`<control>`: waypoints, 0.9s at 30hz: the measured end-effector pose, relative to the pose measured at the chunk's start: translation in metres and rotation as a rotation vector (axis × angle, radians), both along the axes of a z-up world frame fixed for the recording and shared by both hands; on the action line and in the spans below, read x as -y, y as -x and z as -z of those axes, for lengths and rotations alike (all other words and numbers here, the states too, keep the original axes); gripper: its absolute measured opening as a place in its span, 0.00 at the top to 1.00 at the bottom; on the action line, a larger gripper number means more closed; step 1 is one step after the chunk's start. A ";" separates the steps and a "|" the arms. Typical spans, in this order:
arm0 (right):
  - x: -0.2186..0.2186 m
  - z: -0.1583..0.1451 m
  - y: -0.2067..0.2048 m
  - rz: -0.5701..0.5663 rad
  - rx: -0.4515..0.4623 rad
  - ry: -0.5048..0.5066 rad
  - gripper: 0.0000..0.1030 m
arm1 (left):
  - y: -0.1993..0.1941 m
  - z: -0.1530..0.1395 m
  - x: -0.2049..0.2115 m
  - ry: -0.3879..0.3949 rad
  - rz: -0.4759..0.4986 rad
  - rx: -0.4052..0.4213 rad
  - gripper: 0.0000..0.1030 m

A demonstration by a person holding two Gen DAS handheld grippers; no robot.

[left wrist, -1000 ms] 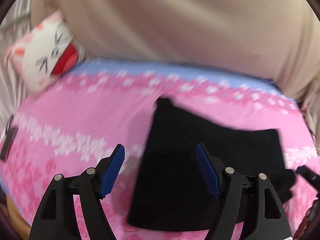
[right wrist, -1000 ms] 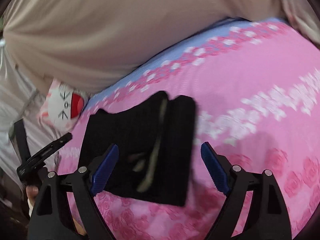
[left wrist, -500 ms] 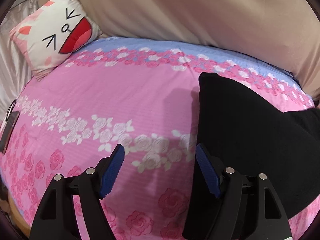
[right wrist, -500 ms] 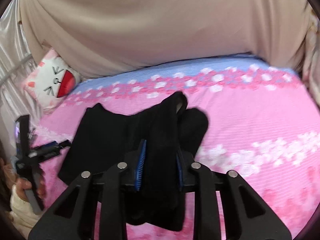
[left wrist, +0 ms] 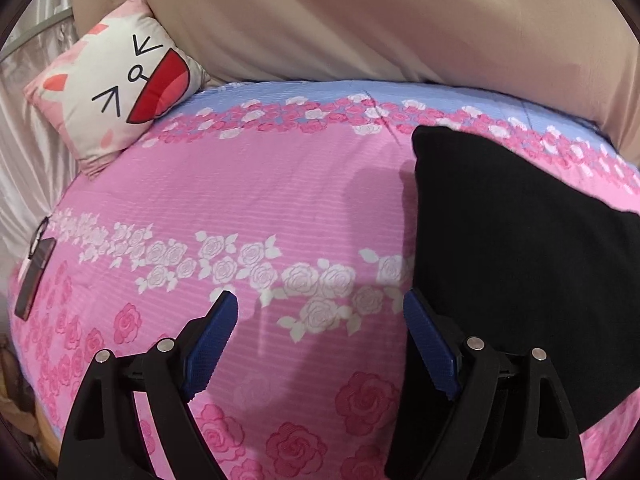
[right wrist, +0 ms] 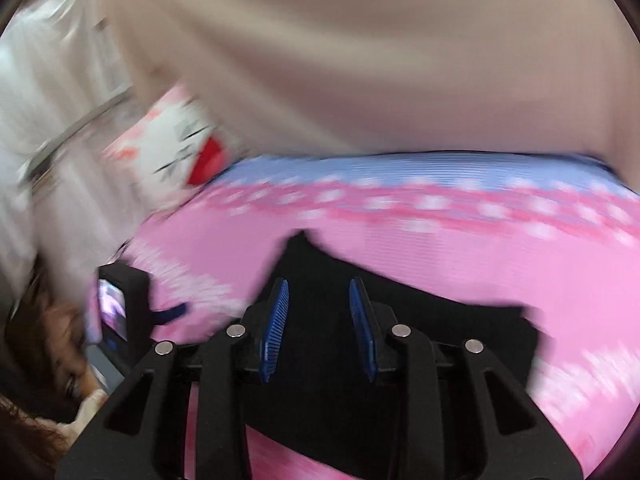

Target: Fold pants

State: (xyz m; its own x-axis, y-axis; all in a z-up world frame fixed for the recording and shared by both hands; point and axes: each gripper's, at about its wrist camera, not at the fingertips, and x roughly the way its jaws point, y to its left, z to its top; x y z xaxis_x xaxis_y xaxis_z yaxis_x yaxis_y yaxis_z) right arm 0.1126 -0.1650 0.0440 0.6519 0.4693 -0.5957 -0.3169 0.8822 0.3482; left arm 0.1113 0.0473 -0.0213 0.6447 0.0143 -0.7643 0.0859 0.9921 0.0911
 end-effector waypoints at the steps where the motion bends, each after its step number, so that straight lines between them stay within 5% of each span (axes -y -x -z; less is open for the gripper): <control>1: -0.017 0.012 -0.016 -0.035 -0.034 0.001 0.70 | 0.001 0.002 -0.001 0.004 -0.003 -0.008 0.20; 4: -0.052 0.095 -0.090 -0.100 -0.178 0.049 0.76 | 0.003 0.004 -0.006 0.023 -0.009 -0.022 0.20; 7: -0.045 0.075 -0.104 -0.019 -0.216 -0.011 0.90 | 0.000 0.006 -0.010 0.006 -0.010 -0.037 0.20; 10: -0.062 0.042 -0.091 -0.061 -0.103 0.029 0.84 | -0.003 0.010 -0.017 0.018 -0.014 -0.049 0.20; 13: -0.087 0.085 -0.108 -0.065 -0.145 0.223 0.76 | -0.009 0.017 -0.019 0.040 -0.014 -0.075 0.20; 15: -0.079 0.091 -0.107 -0.056 -0.110 0.174 0.77 | -0.010 0.018 -0.020 0.042 -0.015 -0.082 0.20; 19: -0.058 0.047 -0.071 0.006 -0.019 0.052 0.73 | -0.009 0.017 -0.022 0.020 -0.018 -0.084 0.20; 22: -0.041 0.046 -0.052 0.103 0.011 0.135 0.59 | -0.008 0.018 -0.025 0.027 -0.022 -0.091 0.20; 24: -0.013 0.063 -0.039 0.182 -0.041 0.170 0.58 | -0.008 0.018 -0.024 0.024 -0.022 -0.091 0.20; 25: 0.005 0.073 -0.036 0.218 -0.078 0.158 0.58 | -0.007 0.018 -0.023 0.016 -0.021 -0.086 0.20; 27: 0.044 0.095 -0.030 0.254 -0.126 0.044 0.76 | -0.006 0.017 -0.020 0.009 -0.016 -0.078 0.20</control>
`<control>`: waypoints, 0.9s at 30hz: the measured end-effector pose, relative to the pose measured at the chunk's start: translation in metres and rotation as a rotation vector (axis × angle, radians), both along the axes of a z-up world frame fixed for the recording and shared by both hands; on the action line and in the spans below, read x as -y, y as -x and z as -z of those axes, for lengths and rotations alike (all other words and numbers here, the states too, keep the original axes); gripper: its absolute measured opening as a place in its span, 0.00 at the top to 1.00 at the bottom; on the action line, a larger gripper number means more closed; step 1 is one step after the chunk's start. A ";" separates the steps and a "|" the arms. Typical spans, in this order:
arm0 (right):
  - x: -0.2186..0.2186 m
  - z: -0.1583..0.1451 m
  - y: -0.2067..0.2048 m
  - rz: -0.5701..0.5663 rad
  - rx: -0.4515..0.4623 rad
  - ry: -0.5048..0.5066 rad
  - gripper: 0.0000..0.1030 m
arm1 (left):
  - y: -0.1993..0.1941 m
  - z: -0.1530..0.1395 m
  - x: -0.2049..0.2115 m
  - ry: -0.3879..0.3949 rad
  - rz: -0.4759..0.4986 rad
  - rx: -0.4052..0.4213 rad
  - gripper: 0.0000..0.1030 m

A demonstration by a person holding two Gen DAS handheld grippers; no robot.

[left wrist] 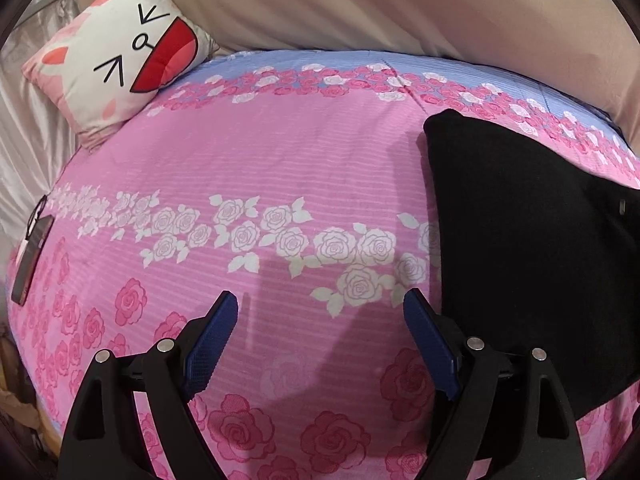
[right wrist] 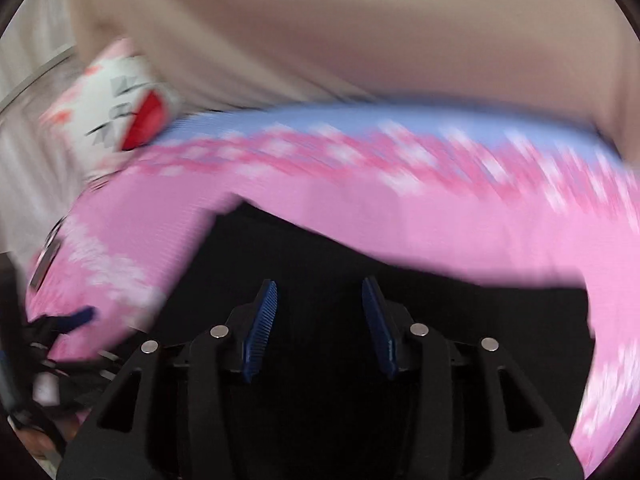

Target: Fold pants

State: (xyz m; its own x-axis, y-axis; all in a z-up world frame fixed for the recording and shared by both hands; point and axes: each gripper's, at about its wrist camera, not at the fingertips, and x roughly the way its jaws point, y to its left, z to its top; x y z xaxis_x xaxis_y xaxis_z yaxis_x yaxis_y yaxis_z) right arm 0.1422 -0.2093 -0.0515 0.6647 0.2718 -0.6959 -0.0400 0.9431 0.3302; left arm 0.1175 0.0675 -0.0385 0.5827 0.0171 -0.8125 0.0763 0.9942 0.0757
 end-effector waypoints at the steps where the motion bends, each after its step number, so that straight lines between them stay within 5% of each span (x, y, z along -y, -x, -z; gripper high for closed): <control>1: 0.017 0.002 0.006 0.035 -0.010 -0.056 0.90 | 0.000 0.000 0.002 -0.004 -0.001 0.003 0.20; 6: 0.032 -0.032 0.042 0.102 0.082 -0.008 0.85 | 0.002 -0.004 0.006 -0.043 -0.011 0.017 0.20; 9: 0.046 -0.006 0.036 0.143 -0.012 0.132 0.84 | 0.003 -0.007 0.010 -0.055 -0.012 0.025 0.20; 13: 0.077 -0.016 0.067 0.185 0.032 -0.064 0.79 | 0.005 -0.011 0.017 -0.092 -0.003 0.039 0.20; 19: 0.109 -0.025 0.122 0.247 0.031 -0.066 0.76 | 0.009 -0.017 0.012 -0.021 0.013 0.018 0.17; 22: 0.129 -0.008 0.150 0.313 -0.034 -0.095 0.58 | 0.012 -0.014 0.008 0.033 0.001 -0.007 0.17; 27: 0.132 0.012 0.174 0.281 -0.089 -0.157 0.58 | 0.018 -0.016 0.003 0.119 0.008 -0.039 0.17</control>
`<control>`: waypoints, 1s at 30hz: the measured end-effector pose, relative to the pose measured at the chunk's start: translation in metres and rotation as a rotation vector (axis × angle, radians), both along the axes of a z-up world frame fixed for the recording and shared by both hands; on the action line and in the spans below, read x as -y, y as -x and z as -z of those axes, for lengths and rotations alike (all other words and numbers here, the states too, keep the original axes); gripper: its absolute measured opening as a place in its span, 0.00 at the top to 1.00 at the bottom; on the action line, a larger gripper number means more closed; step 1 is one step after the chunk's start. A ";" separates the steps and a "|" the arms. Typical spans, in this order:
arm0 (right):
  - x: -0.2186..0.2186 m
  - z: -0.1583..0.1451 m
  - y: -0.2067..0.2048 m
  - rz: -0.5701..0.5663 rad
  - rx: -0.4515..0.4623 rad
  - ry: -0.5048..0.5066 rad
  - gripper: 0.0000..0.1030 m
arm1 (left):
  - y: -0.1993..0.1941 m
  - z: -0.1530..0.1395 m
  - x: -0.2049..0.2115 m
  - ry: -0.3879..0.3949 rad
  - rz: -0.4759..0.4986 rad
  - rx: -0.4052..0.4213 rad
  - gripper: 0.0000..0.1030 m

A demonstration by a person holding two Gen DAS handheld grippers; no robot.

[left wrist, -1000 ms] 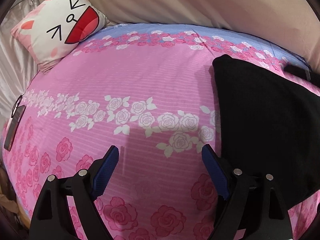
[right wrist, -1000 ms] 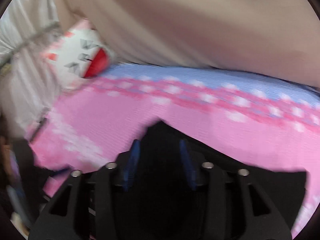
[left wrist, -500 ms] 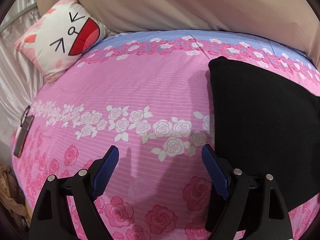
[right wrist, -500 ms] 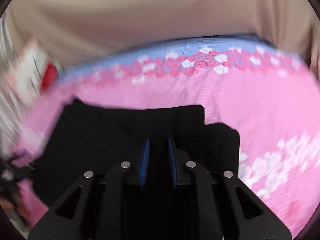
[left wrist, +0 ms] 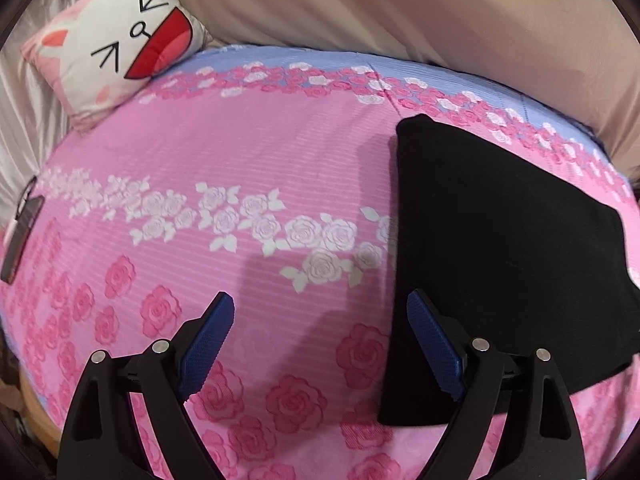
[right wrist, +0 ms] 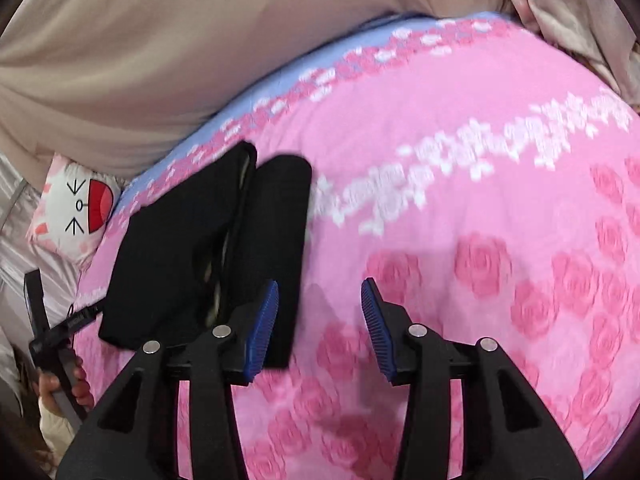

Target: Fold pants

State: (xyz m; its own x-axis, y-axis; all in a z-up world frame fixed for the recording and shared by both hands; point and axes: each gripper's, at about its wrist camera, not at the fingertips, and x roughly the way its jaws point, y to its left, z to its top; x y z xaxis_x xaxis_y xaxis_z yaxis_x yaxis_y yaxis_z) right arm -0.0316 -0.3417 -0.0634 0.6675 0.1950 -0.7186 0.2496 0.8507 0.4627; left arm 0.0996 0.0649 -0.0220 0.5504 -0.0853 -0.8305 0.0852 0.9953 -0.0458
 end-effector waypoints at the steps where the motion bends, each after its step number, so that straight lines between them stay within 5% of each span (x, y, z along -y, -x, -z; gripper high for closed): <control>1: -0.006 0.000 0.001 -0.026 -0.003 0.015 0.59 | 0.002 -0.001 -0.002 0.021 0.001 -0.009 0.17; 3: -0.019 0.000 0.005 -0.056 -0.009 0.100 0.55 | 0.004 -0.001 -0.006 0.069 0.003 -0.027 0.17; 5: -0.029 0.001 0.006 -0.077 -0.020 0.184 0.28 | 0.006 0.002 -0.010 0.116 -0.003 -0.047 0.17; 11: -0.050 -0.012 0.022 -0.137 0.020 0.286 0.27 | 0.015 -0.009 -0.020 0.269 -0.021 -0.059 0.16; 16: -0.073 0.000 -0.002 -0.152 -0.021 0.427 0.28 | 0.006 0.011 0.016 0.245 0.099 -0.157 0.16; 18: -0.080 0.002 -0.011 -0.162 -0.012 0.434 0.33 | 0.007 0.016 0.028 0.226 0.104 -0.135 0.12; 20: -0.079 0.003 -0.022 -0.167 0.000 0.373 0.62 | 0.005 0.017 0.037 0.199 0.120 -0.118 0.10; 21: -0.076 0.002 -0.026 -0.157 0.009 0.351 0.65 | 0.003 0.018 0.040 0.182 0.126 -0.107 0.13; 22: -0.073 -0.003 -0.028 -0.152 0.025 0.326 0.75 | 0.000 0.017 0.044 0.192 0.155 -0.102 0.25; 23: -0.069 -0.008 -0.028 -0.146 0.042 0.297 0.78 | -0.002 0.015 0.045 0.212 0.179 -0.105 0.53; 25: -0.058 -0.025 -0.018 -0.120 0.092 0.239 0.81 | 0.002 0.000 0.044 0.224 0.216 -0.097 0.79; 30: -0.025 -0.058 0.035 -0.014 0.111 0.227 0.97 | 0.033 -0.025 0.033 0.266 0.339 -0.111 0.79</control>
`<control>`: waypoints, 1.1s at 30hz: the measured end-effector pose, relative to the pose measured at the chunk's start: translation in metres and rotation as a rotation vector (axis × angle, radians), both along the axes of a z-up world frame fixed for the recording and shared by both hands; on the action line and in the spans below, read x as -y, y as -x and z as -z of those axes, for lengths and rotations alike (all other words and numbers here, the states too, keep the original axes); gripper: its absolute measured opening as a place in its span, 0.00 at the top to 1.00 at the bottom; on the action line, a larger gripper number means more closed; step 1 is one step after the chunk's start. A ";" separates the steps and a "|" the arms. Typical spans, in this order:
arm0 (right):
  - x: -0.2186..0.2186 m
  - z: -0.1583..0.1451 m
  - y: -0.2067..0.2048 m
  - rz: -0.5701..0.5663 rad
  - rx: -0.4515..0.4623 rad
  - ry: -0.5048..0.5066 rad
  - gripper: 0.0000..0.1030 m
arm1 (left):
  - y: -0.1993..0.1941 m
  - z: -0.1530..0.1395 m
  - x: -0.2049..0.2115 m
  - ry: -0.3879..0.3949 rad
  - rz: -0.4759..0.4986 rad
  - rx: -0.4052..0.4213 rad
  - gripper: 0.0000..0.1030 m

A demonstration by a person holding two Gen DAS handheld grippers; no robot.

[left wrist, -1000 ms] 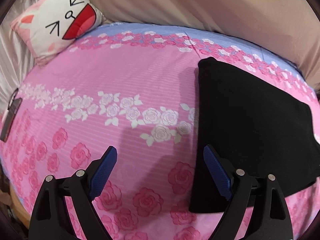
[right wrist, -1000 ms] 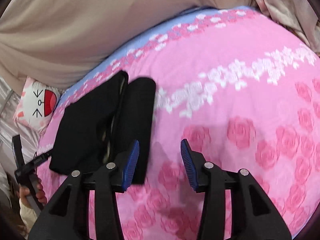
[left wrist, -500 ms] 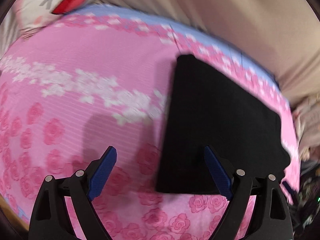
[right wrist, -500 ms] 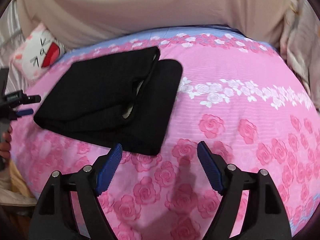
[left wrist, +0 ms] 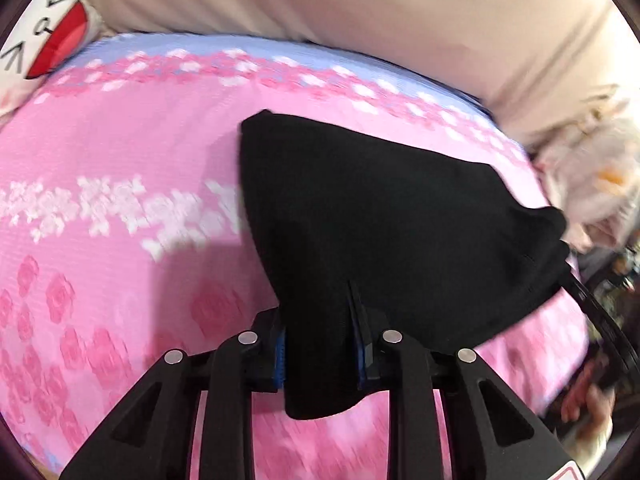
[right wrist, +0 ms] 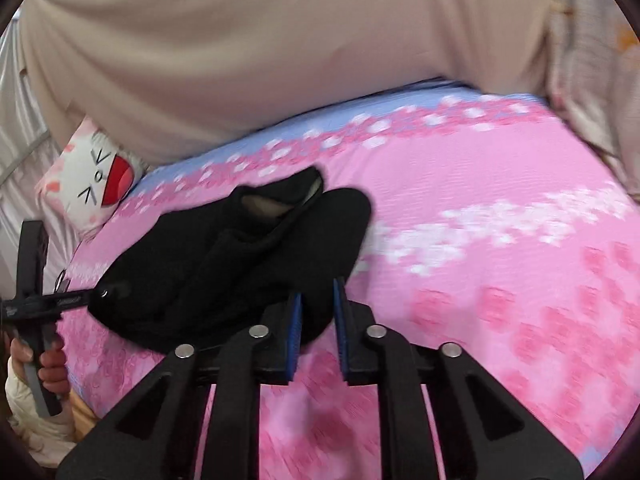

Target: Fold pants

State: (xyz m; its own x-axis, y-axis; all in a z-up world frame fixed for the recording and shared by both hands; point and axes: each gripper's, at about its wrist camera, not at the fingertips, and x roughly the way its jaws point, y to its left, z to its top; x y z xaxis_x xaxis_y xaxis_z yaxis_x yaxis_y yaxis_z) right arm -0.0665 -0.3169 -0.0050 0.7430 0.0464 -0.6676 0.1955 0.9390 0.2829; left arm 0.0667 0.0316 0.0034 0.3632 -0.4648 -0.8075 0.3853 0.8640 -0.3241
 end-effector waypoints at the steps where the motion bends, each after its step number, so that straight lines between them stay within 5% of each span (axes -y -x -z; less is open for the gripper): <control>1: 0.006 0.007 0.007 0.009 -0.029 -0.009 0.97 | 0.008 0.004 0.002 -0.016 0.021 -0.010 0.79; 3: 0.015 0.045 0.013 0.038 -0.153 -0.021 0.97 | 0.019 0.027 0.012 -0.071 0.060 -0.052 0.76; 4: 0.022 0.062 0.022 0.100 -0.207 0.008 0.96 | 0.022 0.034 0.014 -0.106 0.045 -0.038 0.65; 7: 0.044 0.049 0.047 0.167 -0.110 -0.137 0.94 | 0.023 0.027 0.002 -0.108 -0.024 -0.009 0.53; 10: 0.040 0.013 0.045 0.119 -0.010 -0.139 0.87 | 0.020 -0.001 -0.020 -0.164 -0.153 0.100 0.34; 12: 0.024 -0.009 0.026 0.024 0.039 -0.122 0.56 | 0.013 -0.018 -0.029 -0.215 -0.234 0.214 0.18; 13: 0.016 -0.017 0.015 -0.036 0.055 -0.108 0.23 | 0.007 -0.022 -0.032 -0.241 -0.267 0.235 0.16; 14: 0.006 -0.022 0.001 -0.083 0.068 -0.085 0.15 | -0.003 -0.025 -0.036 -0.246 -0.293 0.243 0.16; 18: -0.024 -0.016 -0.065 -0.207 0.039 0.019 0.15 | -0.036 -0.020 -0.046 -0.197 -0.361 0.190 0.16; 24: -0.023 0.040 -0.137 -0.252 -0.114 -0.118 0.15 | -0.040 -0.011 -0.057 -0.198 -0.374 0.151 0.16; 29: -0.043 0.029 -0.129 -0.280 -0.081 -0.090 0.87 | -0.037 0.001 -0.038 -0.297 -0.319 0.180 0.16; 33: -0.034 -0.027 -0.102 -0.266 0.062 -0.098 0.92 | -0.040 -0.001 -0.016 -0.281 -0.266 0.193 0.16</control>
State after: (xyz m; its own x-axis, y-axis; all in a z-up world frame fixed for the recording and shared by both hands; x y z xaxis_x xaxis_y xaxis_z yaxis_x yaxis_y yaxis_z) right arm 0.0351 -0.2832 0.0224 0.7357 0.3067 -0.6038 -0.0742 0.9227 0.3782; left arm 0.1069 0.0472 0.0041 0.5974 -0.1061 -0.7949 0.1680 0.9858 -0.0053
